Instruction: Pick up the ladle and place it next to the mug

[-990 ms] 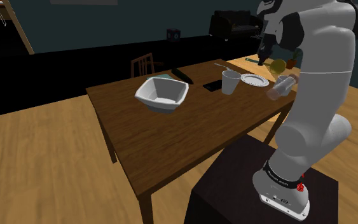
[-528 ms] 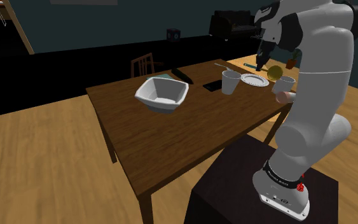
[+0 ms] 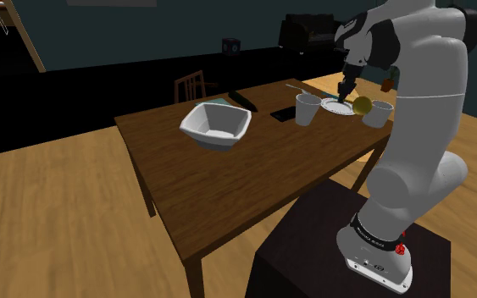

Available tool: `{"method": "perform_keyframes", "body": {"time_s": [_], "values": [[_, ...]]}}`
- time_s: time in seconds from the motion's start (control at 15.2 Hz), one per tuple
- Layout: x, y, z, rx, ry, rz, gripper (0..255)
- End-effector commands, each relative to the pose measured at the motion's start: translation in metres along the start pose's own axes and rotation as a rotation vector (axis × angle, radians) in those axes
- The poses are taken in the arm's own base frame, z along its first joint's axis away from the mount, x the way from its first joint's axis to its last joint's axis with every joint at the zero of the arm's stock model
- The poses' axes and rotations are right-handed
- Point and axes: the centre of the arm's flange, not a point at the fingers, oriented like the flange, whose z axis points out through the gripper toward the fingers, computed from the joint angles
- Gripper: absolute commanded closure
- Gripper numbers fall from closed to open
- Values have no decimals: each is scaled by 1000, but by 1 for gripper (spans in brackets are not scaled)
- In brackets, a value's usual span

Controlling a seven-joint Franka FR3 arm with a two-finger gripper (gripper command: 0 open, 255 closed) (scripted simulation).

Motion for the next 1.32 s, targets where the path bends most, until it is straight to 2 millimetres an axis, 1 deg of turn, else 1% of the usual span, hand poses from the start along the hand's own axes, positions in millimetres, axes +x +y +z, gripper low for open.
{"method": "perform_keyframes", "body": {"time_s": [0.0, 0.73, 0.79, 1.25], "values": [[0, 2, 10, 0, 0, 0, 255], [5, 12, 67, 0, 0, 0, 255], [5, 12, 70, 0, 0, 0, 255], [5, 12, 70, 0, 0, 0, 255]]}}
